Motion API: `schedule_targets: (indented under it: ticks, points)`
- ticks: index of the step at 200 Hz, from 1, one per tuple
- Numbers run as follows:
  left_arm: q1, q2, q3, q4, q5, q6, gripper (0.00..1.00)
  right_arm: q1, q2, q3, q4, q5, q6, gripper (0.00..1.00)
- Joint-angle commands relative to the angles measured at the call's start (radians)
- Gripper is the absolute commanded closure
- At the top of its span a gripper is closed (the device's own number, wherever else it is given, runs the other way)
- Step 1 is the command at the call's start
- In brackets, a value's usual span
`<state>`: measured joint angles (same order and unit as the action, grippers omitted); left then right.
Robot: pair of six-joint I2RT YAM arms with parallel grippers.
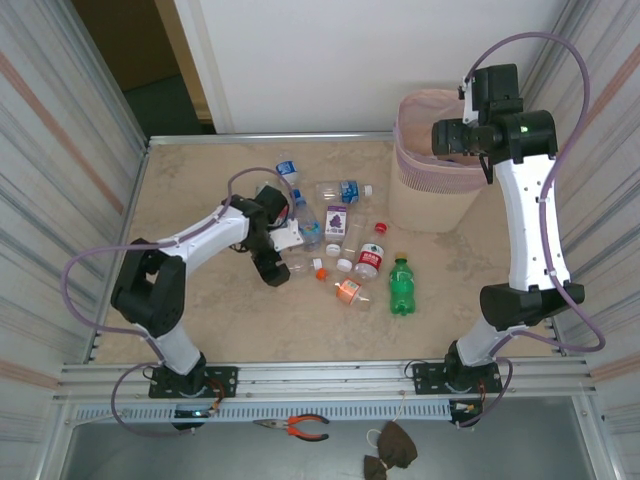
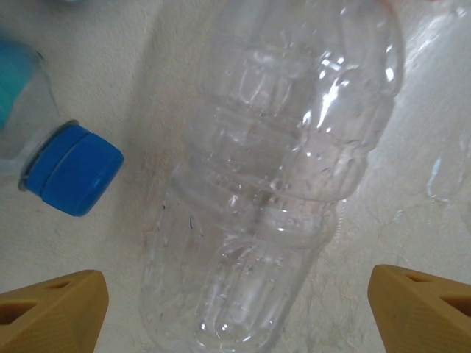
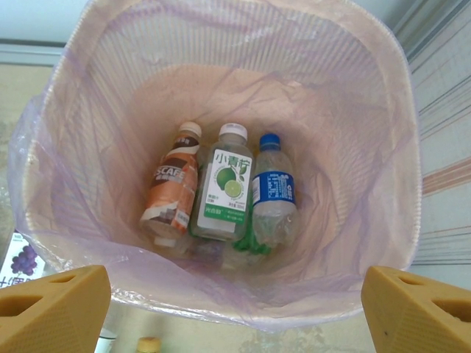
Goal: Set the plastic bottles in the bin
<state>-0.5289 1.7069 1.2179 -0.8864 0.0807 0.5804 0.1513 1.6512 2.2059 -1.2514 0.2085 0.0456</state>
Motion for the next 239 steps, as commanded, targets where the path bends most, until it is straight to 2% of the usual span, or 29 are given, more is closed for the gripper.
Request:
schedule_targets:
  ticks: [1, 47, 96, 181, 239]
  points:
    - [-0.019, 0.025, -0.018, -0.012, -0.031, 0.018, 0.08, 0.007, -0.027, -0.020, 0.014, -0.007, 0.008, 0.12]
    - [-0.067, 0.051, -0.041, -0.011, -0.024, 0.016, 0.11, 0.007, -0.034, -0.047, 0.032, -0.018, 0.007, 0.12]
    - [-0.111, 0.090, -0.048, -0.020, -0.015, 0.009, 0.21, 0.007, -0.038, -0.051, 0.037, -0.029, 0.008, 0.12]
    - [-0.115, 0.092, -0.048, -0.029, -0.010, 0.002, 0.35, 0.007, -0.059, -0.059, 0.037, -0.031, 0.005, 0.12]
    - [-0.098, 0.064, -0.046, -0.040, -0.015, -0.008, 0.41, 0.007, -0.082, -0.063, 0.043, -0.039, 0.003, 0.12]
